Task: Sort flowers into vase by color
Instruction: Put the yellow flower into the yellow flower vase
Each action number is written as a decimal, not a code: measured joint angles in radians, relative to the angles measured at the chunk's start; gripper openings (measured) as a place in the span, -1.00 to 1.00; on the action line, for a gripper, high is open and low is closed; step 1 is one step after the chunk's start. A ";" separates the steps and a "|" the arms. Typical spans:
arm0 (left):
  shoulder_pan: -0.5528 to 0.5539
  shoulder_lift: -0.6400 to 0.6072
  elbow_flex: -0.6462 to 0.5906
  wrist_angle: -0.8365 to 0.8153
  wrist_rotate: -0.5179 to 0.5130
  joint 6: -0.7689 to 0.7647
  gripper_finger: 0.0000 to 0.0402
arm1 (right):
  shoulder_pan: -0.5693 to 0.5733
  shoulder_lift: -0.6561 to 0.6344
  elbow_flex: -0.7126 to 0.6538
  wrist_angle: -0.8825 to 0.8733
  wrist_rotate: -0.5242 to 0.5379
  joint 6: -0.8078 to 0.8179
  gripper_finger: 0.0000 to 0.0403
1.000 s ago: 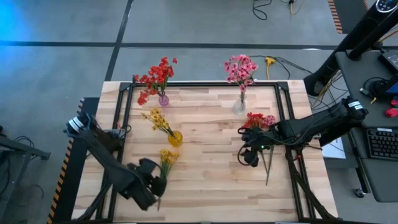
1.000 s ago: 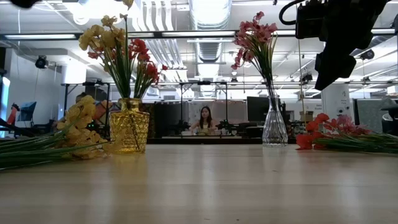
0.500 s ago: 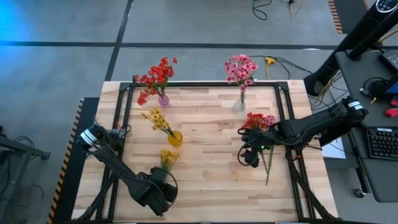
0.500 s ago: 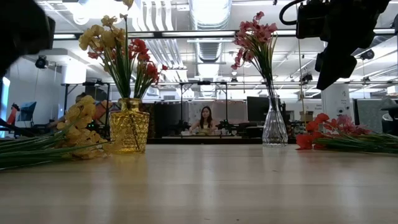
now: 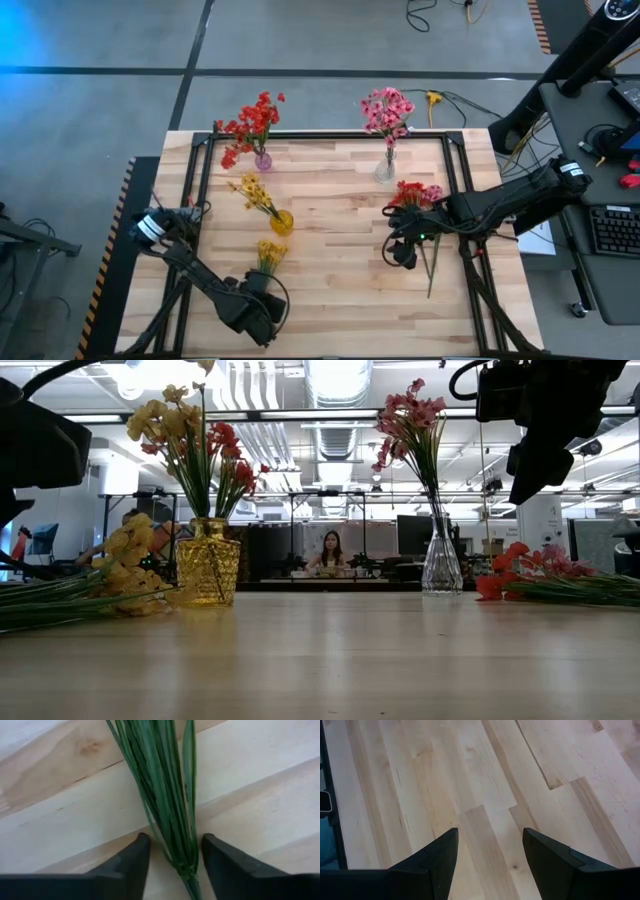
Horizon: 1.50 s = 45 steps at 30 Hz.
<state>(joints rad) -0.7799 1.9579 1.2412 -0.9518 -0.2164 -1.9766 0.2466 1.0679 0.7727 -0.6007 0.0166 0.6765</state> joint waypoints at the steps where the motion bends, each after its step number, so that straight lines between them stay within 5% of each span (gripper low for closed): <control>1: 0.000 0.000 0.000 0.001 0.001 0.000 -0.30 | 0.000 0.000 0.000 0.000 0.000 0.000 0.06; 11: -0.001 -0.004 0.002 -0.005 0.051 0.027 -0.93 | 0.000 0.000 0.000 0.000 0.001 -0.011 0.06; 17: -0.010 -0.015 0.050 -0.006 0.133 0.123 -0.95 | 0.000 0.000 0.000 0.000 0.001 -0.024 0.06; 24: -0.025 -0.078 0.155 -0.071 0.090 0.259 -0.95 | 0.000 0.000 0.000 0.000 0.002 -0.037 0.06; 37: -0.046 -0.143 0.439 -0.172 -0.434 0.762 -0.95 | 0.017 0.000 0.000 0.034 0.006 -0.111 0.06; 45: -0.044 -0.146 0.478 -0.174 -0.709 1.070 -0.95 | 0.089 0.000 -0.015 0.288 0.079 -0.263 0.06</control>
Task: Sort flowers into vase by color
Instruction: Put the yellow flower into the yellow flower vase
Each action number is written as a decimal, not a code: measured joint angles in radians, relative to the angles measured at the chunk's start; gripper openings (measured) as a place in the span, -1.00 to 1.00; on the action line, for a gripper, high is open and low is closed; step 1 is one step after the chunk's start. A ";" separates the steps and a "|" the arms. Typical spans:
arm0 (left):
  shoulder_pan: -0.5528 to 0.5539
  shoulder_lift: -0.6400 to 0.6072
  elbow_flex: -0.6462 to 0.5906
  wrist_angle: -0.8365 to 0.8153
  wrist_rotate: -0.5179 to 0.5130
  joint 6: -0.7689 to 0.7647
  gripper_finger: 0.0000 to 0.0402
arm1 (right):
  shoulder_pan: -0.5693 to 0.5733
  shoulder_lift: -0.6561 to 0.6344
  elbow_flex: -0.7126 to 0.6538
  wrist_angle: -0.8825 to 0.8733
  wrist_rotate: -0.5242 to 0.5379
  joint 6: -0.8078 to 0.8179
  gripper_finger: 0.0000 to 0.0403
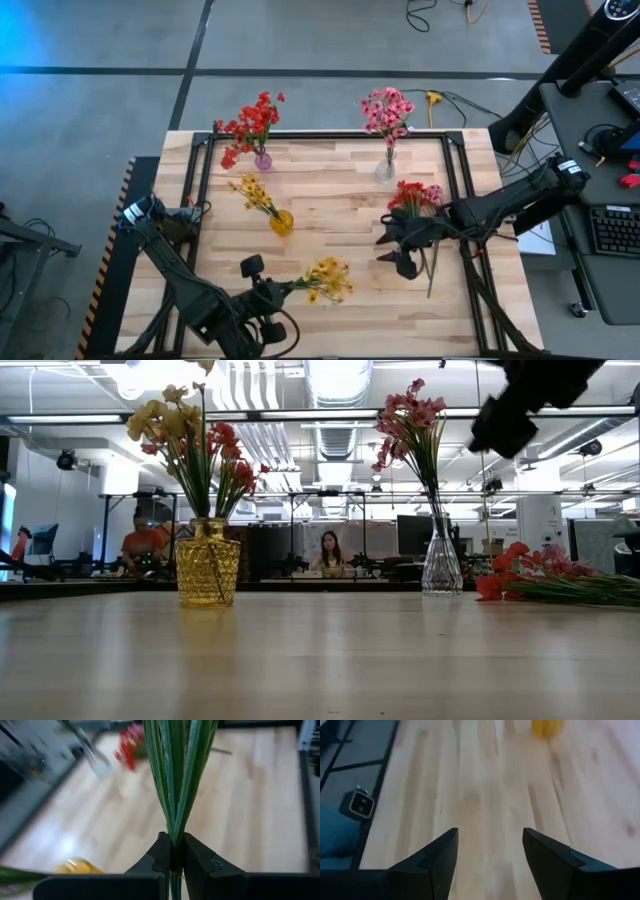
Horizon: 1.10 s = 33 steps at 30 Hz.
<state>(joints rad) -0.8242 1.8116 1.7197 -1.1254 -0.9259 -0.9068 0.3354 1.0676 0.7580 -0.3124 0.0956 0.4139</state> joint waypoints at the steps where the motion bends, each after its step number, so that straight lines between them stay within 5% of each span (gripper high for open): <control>1: 0.000 -0.001 -0.001 0.000 -0.026 0.023 -0.95 | 0.012 0.000 -0.005 0.037 0.019 -0.036 0.06; 7: 0.007 -0.005 -0.003 0.054 -0.061 0.190 -0.95 | 0.070 0.007 -0.059 0.348 0.072 -0.239 0.06; 11: 0.023 -0.006 -0.013 0.227 -0.061 0.431 -0.95 | 0.084 0.042 -0.087 0.546 0.073 -0.342 0.06; 16: 0.050 -0.011 -0.046 0.455 0.000 0.670 -0.95 | 0.084 0.080 -0.080 0.591 0.071 -0.398 0.06; 23: 0.082 -0.019 -0.172 0.676 0.031 0.765 -0.95 | 0.098 0.119 -0.080 0.676 0.061 -0.441 0.06; 33: 0.100 -0.094 -0.557 1.477 0.081 1.000 -0.95 | 0.126 0.127 -0.081 0.796 0.062 -0.514 0.06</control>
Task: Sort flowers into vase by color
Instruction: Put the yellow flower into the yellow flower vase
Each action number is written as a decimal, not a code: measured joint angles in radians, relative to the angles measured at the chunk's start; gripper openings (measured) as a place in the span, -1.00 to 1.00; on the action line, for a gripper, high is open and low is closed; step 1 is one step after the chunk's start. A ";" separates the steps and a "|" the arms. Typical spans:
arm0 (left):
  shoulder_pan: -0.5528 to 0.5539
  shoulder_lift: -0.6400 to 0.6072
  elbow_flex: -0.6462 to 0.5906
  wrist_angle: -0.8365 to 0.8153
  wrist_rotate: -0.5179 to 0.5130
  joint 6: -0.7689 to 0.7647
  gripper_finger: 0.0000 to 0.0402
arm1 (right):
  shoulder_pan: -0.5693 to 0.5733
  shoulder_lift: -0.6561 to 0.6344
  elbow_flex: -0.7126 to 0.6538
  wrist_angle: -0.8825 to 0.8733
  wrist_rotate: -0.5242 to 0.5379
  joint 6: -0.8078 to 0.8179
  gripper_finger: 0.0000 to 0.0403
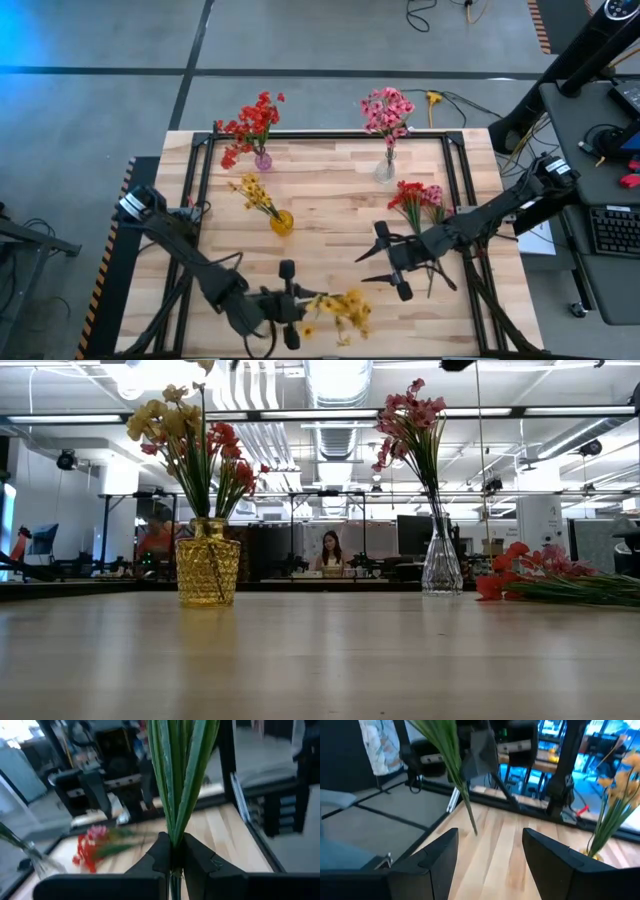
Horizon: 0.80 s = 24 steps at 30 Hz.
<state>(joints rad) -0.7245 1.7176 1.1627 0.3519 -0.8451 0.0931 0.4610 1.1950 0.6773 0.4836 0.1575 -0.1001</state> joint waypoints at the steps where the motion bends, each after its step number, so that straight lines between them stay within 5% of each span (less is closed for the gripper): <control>1: 0.003 -0.003 -0.033 0.079 0.000 0.032 -0.95 | 0.000 0.000 0.000 0.012 0.000 -0.005 0.06; 9: 0.052 -0.003 -0.223 0.439 0.000 0.120 -0.95 | -0.001 0.000 0.006 0.057 -0.007 -0.057 0.06; 24: 0.112 -0.002 -0.275 0.536 0.086 0.143 -0.95 | -0.049 0.000 0.059 0.053 0.001 -0.052 0.39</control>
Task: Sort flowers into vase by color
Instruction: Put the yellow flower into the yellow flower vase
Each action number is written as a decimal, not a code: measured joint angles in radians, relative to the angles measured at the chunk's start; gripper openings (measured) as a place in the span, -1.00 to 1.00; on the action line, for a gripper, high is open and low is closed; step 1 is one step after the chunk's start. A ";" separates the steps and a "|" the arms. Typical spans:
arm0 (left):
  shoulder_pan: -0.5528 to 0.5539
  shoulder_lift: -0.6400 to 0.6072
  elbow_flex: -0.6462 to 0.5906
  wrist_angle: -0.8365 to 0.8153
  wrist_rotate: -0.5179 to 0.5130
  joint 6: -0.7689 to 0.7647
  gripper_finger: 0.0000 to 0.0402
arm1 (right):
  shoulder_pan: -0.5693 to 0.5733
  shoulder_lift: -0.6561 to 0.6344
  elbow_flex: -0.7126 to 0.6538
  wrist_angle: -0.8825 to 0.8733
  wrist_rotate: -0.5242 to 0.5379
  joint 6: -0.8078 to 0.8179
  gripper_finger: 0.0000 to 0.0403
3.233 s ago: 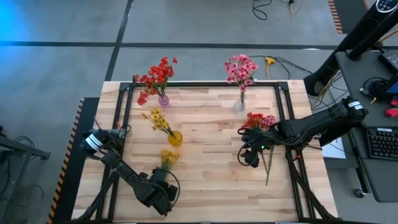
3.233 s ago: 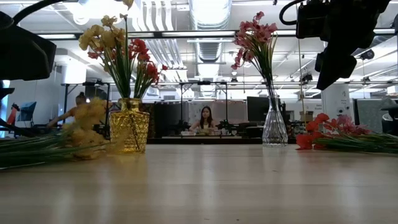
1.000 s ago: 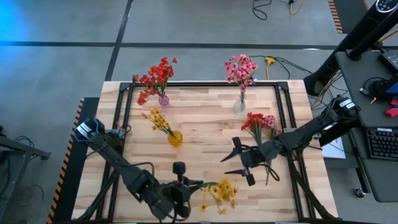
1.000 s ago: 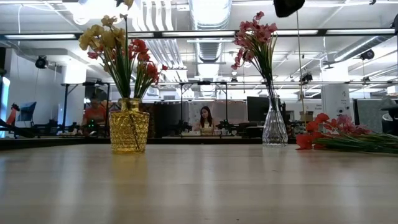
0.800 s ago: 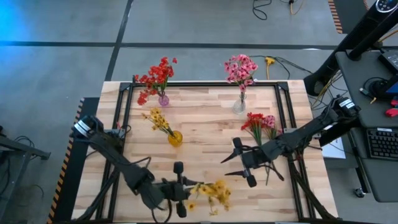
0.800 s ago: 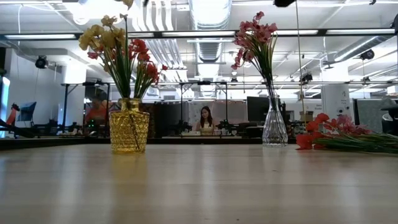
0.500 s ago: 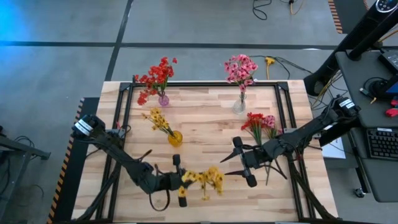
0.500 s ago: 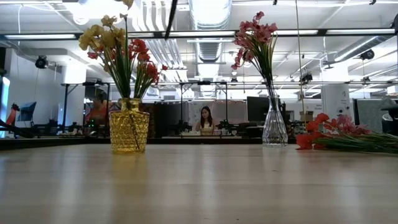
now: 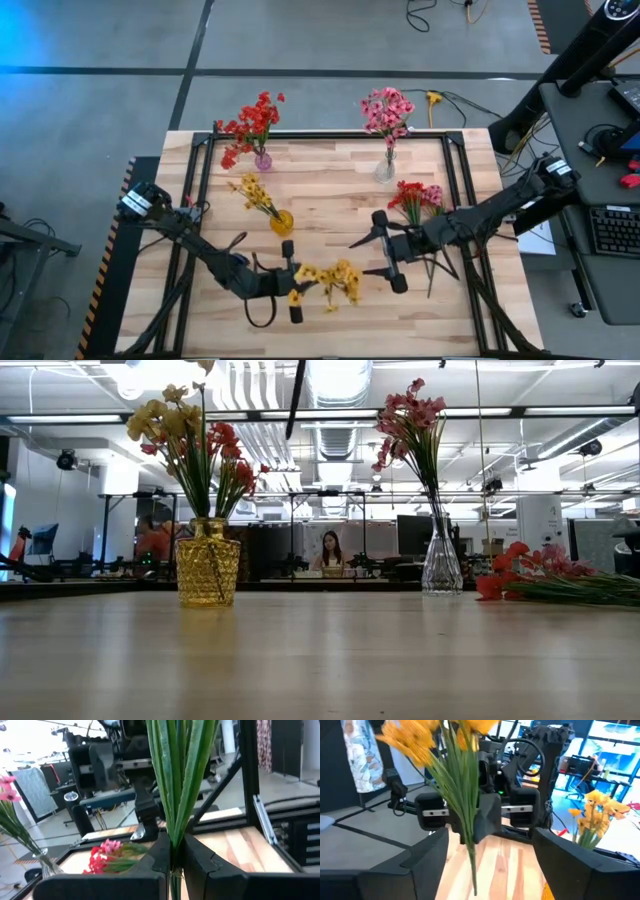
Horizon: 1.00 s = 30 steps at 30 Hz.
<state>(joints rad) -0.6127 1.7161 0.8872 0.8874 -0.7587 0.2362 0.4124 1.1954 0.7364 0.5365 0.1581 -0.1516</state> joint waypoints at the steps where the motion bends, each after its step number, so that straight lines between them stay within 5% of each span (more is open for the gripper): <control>1: 0.005 0.000 0.000 0.012 0.001 0.006 -0.95 | -0.003 0.000 0.000 0.001 0.000 0.003 0.42; 12: 0.102 0.001 0.002 0.079 0.122 -0.003 -0.94 | -0.021 0.037 0.028 0.044 -0.001 0.005 0.50; 30: 0.118 0.001 0.016 0.063 0.109 0.014 -0.94 | -0.047 0.123 0.124 0.046 -0.010 -0.008 0.34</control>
<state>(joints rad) -0.4946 1.7168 0.9028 0.9501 -0.6500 0.2501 0.3656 1.3186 0.8605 0.5822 0.1485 -0.1597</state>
